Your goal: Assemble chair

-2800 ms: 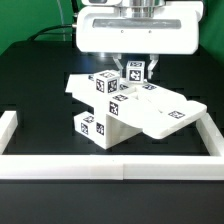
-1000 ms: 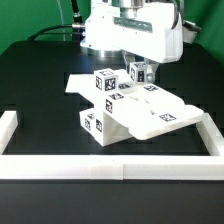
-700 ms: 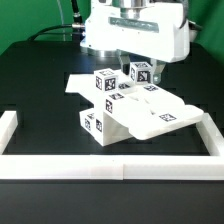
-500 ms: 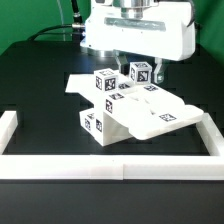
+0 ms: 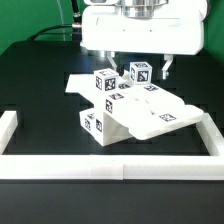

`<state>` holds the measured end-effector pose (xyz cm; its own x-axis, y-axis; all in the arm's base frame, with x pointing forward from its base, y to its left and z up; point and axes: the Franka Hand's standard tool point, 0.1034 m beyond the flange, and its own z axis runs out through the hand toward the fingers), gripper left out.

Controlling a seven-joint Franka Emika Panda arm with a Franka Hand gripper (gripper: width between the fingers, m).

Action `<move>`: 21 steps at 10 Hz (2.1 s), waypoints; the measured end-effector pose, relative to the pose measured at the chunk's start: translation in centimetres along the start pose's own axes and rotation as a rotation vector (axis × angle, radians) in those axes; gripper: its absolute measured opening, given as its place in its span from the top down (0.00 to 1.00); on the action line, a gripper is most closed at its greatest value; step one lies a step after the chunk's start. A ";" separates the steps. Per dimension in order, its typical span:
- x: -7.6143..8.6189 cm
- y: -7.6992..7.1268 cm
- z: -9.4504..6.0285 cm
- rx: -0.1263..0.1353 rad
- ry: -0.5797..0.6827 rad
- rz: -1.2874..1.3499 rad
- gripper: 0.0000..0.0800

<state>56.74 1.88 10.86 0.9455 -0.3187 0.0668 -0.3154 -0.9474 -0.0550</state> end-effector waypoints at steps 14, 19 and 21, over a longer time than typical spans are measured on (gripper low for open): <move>-0.1 0.1 0.1 -0.016 0.003 -0.151 0.66; -0.1 0.0 0.1 -0.014 0.005 0.175 0.66; -0.1 -0.1 0.1 -0.008 0.004 0.306 0.66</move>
Offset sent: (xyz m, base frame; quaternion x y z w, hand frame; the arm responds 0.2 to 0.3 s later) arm 0.0007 0.0001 0.0010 -0.0118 0.0033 -0.2072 0.9782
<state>56.65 2.01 10.72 0.8064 -0.5891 0.0522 -0.5859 -0.8078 -0.0651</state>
